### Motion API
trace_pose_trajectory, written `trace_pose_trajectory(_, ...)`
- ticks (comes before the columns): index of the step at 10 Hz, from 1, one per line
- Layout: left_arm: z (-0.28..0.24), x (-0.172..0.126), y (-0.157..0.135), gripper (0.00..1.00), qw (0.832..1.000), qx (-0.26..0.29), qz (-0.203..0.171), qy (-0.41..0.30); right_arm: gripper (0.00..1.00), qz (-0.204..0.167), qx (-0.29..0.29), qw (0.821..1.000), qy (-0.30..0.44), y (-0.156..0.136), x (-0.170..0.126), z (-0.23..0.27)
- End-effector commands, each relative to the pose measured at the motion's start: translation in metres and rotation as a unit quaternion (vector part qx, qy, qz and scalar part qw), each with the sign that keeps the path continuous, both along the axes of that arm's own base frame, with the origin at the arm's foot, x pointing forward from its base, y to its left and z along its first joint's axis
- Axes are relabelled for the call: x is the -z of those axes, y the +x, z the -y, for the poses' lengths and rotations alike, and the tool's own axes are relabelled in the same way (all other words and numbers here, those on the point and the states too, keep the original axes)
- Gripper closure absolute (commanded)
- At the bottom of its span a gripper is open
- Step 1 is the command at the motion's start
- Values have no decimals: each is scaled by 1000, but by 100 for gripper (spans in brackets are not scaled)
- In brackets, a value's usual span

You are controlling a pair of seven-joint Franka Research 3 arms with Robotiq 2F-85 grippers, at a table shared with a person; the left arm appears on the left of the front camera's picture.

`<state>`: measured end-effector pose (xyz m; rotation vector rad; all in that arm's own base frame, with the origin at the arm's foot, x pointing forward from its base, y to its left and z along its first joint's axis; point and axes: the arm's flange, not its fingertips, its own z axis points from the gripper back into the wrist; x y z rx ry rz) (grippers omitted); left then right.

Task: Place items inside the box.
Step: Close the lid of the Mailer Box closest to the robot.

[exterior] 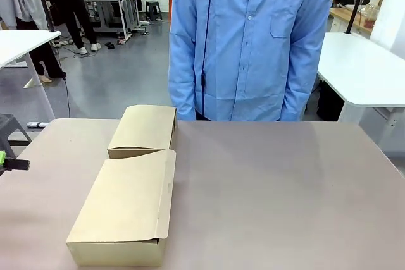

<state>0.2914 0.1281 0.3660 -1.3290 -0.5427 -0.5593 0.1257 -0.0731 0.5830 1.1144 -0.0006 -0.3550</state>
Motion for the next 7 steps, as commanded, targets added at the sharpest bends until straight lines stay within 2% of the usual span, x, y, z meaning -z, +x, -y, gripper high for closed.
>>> trace_pose_trajectory(1, 7, -20, -5, 0, 998, 13, 65, 5, 0, 12, -8, 1000, 2, -5, -4, 0)
trace_pose_trajectory(7, 7, -20, -5, 0, 998, 13, 65, 5, 0, 12, -8, 1000, 2, -5, -4, 0)
